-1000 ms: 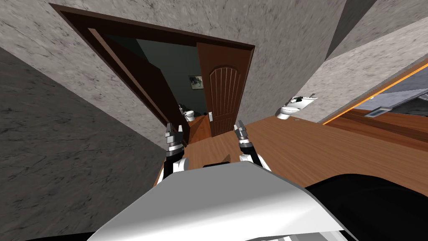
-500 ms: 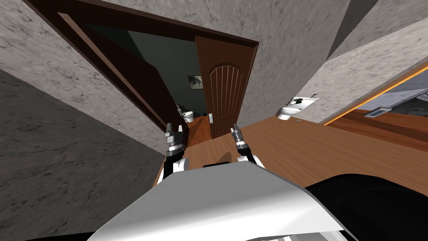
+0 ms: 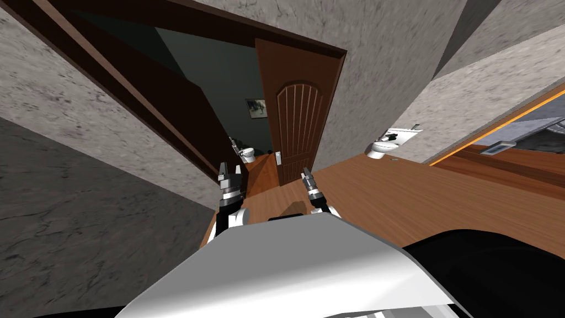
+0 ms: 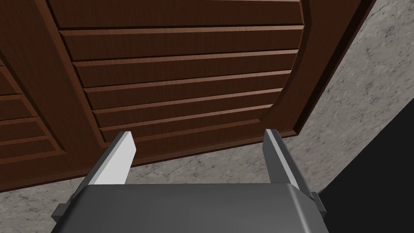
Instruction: Push the door open
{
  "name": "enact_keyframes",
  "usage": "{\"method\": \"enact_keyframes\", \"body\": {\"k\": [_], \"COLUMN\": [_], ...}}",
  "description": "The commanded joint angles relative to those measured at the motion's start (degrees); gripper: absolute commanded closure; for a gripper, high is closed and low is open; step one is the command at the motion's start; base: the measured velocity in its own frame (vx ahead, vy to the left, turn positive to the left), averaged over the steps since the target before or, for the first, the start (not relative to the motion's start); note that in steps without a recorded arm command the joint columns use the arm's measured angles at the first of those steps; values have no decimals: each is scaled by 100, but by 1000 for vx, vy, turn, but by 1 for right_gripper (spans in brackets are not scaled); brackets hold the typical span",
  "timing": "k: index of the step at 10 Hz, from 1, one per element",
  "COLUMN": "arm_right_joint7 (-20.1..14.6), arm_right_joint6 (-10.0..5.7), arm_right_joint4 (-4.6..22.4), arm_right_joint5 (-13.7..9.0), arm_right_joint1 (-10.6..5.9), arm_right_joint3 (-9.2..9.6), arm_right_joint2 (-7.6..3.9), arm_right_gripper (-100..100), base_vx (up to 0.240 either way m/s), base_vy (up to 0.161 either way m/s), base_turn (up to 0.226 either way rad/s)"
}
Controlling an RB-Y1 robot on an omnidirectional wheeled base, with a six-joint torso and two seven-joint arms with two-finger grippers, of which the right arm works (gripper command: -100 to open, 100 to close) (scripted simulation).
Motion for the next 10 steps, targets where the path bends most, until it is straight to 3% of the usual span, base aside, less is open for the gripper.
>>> {"method": "enact_keyframes", "body": {"k": [1,10], "arm_right_joint7": [-106,-485], "arm_right_joint6": [69,133], "arm_right_joint4": [147,1052], "arm_right_joint5": [152,821], "arm_right_joint1": [-7,-27], "arm_right_joint3": [109,588], "arm_right_joint2": [-5,136], "arm_right_gripper": [-100,-100], "base_vx": [201,190], "base_vy": [20,32], "base_turn": [-28,-23]}}
